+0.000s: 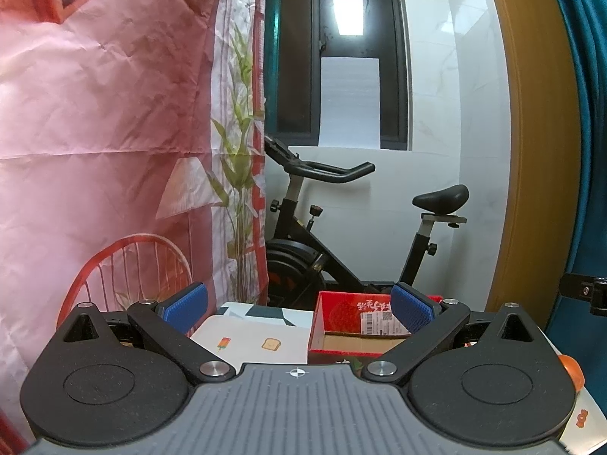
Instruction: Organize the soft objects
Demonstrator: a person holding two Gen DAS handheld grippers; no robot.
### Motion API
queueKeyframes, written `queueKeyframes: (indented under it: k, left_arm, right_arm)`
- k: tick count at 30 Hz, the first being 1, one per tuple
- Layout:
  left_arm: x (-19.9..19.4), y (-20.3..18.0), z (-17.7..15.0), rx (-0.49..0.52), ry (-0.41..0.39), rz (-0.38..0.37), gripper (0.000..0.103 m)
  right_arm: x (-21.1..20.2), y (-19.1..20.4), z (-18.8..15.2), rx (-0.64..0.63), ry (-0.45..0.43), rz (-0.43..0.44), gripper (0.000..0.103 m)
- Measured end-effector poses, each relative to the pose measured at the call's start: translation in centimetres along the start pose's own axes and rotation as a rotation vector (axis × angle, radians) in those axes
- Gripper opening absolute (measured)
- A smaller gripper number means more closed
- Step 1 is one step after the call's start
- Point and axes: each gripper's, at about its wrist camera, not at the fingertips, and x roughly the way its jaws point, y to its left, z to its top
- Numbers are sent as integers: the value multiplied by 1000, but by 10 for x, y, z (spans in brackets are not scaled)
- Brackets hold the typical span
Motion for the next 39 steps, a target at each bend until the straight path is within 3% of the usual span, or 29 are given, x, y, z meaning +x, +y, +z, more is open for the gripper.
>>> queueKeyframes:
  k: [39]
  left_arm:
    - [1,0,0,1,2,0,103]
  right_arm:
    - [2,-3,-1,-5,6,-4,103]
